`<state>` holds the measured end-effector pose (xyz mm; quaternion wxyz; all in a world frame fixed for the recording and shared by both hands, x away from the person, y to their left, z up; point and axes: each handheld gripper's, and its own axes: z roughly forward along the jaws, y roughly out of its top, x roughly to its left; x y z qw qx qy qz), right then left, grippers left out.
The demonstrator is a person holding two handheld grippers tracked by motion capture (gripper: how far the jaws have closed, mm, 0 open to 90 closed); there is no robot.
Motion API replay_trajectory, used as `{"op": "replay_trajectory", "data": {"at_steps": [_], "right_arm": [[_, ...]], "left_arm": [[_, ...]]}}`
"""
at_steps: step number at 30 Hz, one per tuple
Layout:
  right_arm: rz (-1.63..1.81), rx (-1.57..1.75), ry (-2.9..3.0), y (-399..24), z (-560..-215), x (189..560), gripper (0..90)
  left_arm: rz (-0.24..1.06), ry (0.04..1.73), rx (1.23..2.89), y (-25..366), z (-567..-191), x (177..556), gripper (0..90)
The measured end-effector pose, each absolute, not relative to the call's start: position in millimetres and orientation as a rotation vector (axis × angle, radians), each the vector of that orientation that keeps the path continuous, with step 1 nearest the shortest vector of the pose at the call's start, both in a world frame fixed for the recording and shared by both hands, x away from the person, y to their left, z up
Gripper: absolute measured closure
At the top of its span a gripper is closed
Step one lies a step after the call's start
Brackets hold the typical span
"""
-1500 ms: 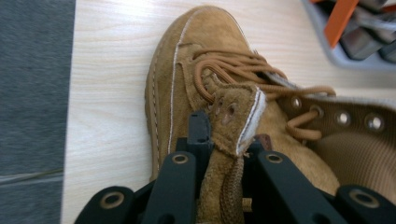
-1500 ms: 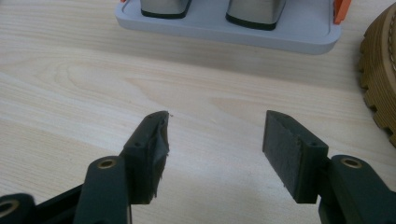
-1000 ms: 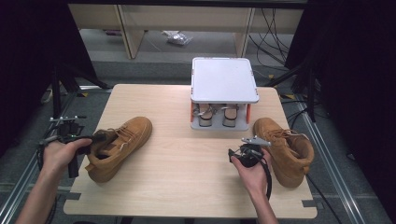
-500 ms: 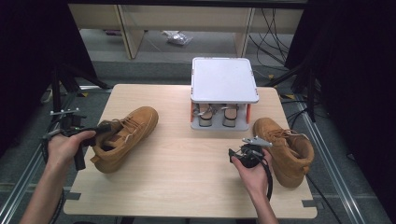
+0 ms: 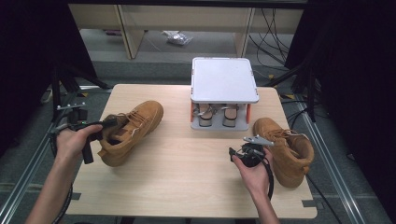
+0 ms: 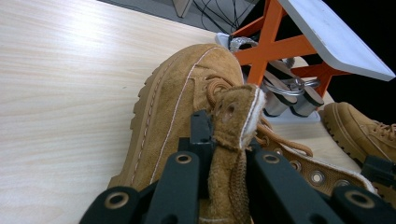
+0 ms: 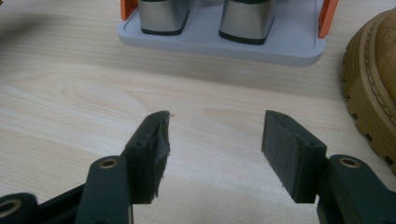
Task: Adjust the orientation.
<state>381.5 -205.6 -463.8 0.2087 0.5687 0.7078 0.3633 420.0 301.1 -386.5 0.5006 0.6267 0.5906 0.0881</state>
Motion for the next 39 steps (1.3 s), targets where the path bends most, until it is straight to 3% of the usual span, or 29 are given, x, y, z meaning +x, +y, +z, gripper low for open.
{"op": "replay_trajectory", "data": {"at_steps": [39], "right_arm": [[1.027, 1.567, 1.986, -198.4, -464.0, 377.6, 42.7]], "left_arm": [[0.207, 1.360, 1.443, 274.8, -349.7, 455.6, 83.7]]}}
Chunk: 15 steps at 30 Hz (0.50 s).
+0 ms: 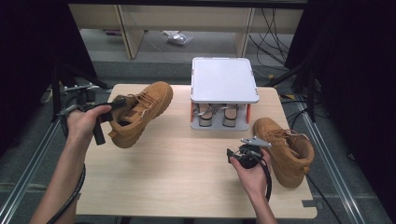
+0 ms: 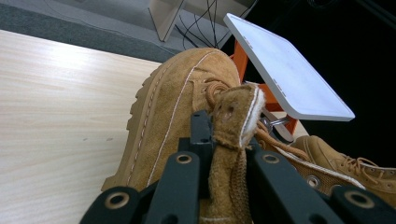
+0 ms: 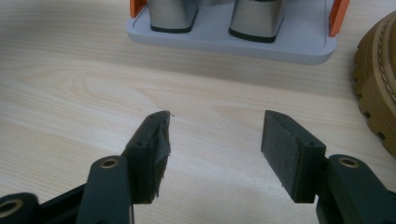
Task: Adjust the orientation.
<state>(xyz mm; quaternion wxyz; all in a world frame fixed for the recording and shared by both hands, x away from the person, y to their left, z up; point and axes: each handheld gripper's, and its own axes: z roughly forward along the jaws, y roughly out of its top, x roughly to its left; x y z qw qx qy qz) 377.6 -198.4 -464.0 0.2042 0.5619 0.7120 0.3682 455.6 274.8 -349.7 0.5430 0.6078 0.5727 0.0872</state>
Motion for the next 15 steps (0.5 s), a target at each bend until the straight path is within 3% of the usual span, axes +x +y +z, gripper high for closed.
{"op": "replay_trajectory", "data": {"at_steps": [15], "right_arm": [[1.010, 1.570, 1.991, -197.3, -463.2, 376.3, 42.7]], "left_arm": [[0.209, 1.333, 1.426, 263.6, -335.5, 469.3, 83.8]]}}
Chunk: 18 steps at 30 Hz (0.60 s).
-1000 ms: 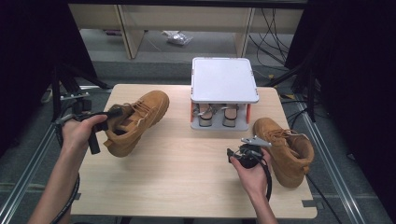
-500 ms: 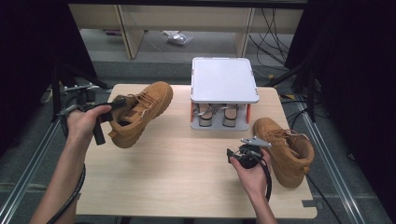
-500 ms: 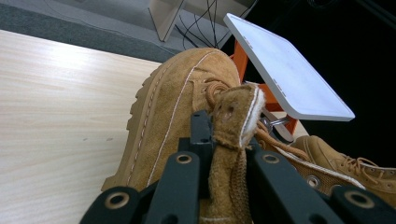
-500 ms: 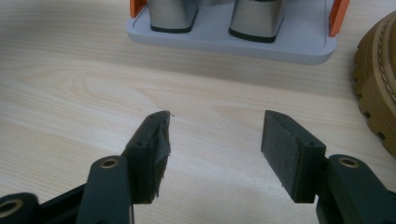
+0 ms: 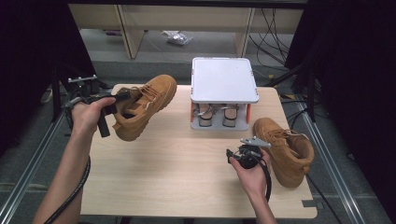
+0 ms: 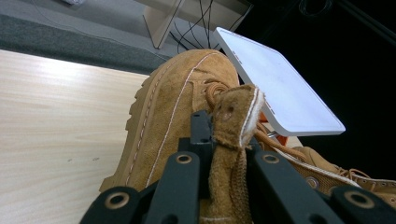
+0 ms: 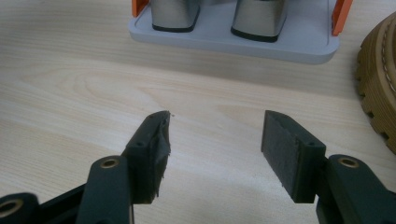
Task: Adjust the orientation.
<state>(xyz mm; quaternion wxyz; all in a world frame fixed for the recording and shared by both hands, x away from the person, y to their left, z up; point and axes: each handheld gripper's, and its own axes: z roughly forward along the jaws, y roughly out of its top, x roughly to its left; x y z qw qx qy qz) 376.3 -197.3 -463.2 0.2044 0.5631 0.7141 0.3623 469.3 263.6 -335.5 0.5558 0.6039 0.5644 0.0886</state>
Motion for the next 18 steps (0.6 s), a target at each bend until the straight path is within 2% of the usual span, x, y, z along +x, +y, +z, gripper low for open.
{"op": "replay_trajectory", "data": {"at_steps": [18], "right_arm": [[1.002, 1.573, 1.994, -195.9, -465.5, 376.2, 42.8]], "left_arm": [[0.209, 1.317, 1.412, 253.4, -324.9, 481.4, 83.8]]}}
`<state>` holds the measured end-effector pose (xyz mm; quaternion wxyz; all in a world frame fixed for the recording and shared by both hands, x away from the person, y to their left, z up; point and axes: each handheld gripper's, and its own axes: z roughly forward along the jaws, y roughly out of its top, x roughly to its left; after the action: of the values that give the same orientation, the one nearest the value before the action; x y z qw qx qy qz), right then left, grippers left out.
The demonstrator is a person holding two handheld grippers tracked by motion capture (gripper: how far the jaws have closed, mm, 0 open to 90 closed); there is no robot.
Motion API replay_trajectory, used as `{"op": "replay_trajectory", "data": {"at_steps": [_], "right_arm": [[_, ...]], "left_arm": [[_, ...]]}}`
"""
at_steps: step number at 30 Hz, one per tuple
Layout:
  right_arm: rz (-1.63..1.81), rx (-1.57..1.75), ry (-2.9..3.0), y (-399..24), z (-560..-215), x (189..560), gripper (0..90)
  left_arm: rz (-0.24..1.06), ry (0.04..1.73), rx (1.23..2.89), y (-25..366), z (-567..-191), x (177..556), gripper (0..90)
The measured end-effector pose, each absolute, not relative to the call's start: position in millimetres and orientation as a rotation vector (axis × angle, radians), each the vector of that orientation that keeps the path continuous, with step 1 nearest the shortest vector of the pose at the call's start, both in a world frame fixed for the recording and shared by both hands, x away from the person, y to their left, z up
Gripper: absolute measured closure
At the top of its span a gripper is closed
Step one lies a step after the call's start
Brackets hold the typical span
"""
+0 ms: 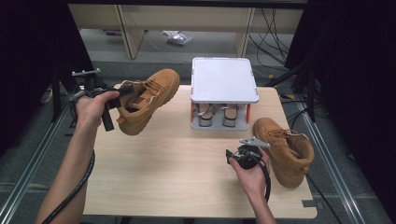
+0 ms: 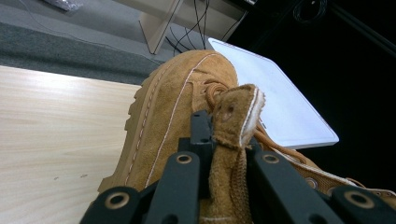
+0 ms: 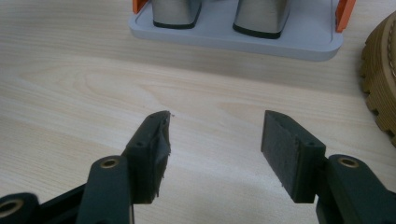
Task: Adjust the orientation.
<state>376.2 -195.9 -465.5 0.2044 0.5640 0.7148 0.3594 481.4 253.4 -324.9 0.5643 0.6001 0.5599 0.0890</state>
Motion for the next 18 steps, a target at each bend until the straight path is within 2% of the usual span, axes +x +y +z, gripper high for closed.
{"op": "replay_trajectory", "data": {"at_steps": [18], "right_arm": [[0.991, 1.574, 2.012, -193.9, -469.1, 375.8, 42.8]], "left_arm": [[0.211, 1.301, 1.404, 240.9, -313.4, 493.7, 83.8]]}}
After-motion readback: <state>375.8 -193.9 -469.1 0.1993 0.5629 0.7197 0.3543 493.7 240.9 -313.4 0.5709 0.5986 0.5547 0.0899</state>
